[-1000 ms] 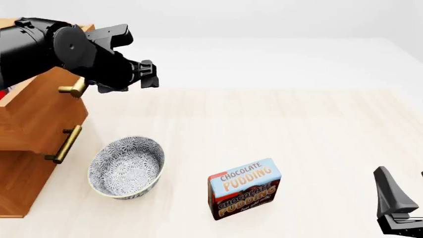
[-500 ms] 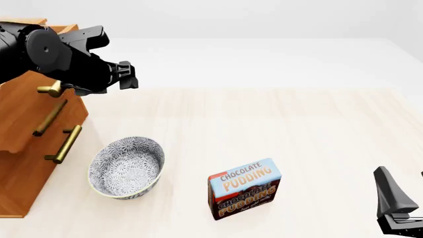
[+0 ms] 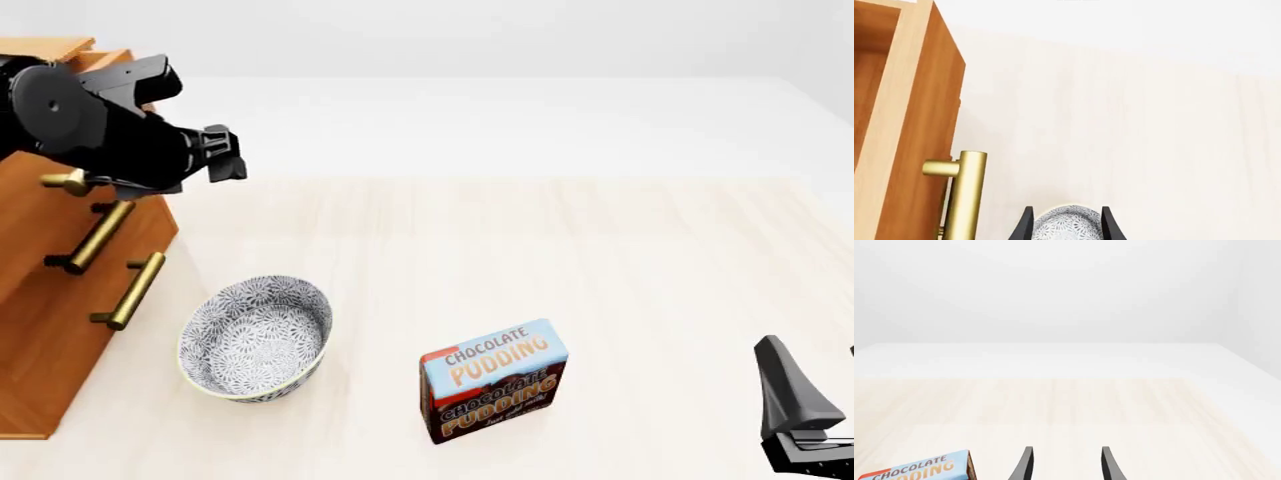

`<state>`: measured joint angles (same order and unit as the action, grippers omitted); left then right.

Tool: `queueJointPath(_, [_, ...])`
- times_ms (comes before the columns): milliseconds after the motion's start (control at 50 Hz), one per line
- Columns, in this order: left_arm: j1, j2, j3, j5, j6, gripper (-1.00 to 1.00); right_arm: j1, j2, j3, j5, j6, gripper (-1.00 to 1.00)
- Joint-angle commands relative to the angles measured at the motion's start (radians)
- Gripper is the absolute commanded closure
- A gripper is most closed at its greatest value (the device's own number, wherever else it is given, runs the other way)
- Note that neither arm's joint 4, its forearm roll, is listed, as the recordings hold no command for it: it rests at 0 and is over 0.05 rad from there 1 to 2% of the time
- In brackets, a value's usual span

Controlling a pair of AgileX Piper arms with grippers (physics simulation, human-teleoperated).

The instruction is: Put the butter at the back in the top drawer of the cabinet and close it.

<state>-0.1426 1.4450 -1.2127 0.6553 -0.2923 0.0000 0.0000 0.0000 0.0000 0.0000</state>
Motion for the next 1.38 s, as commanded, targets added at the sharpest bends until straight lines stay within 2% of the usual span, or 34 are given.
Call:
queueJointPath(20, [0.049, -0.024, 0.022, 0.000, 0.005, -1.00, 0.000, 0.000, 0.000, 0.000, 0.000, -1.00])
queueJointPath(660, [0.167, -0.076, 0.055, -0.003, 0.002, -1.00, 0.000, 0.000, 0.000, 0.000, 0.000, -1.00])
queueJointPath(860, [0.227, -0.088, 0.065, -0.001, 0.035, -1.00, 0.000, 0.000, 0.000, 0.000, 0.000, -1.00])
queueJointPath(1380, [0.265, -0.096, 0.085, -0.034, 0.026, -1.00, 0.000, 0.000, 0.000, 0.000, 0.000, -1.00])
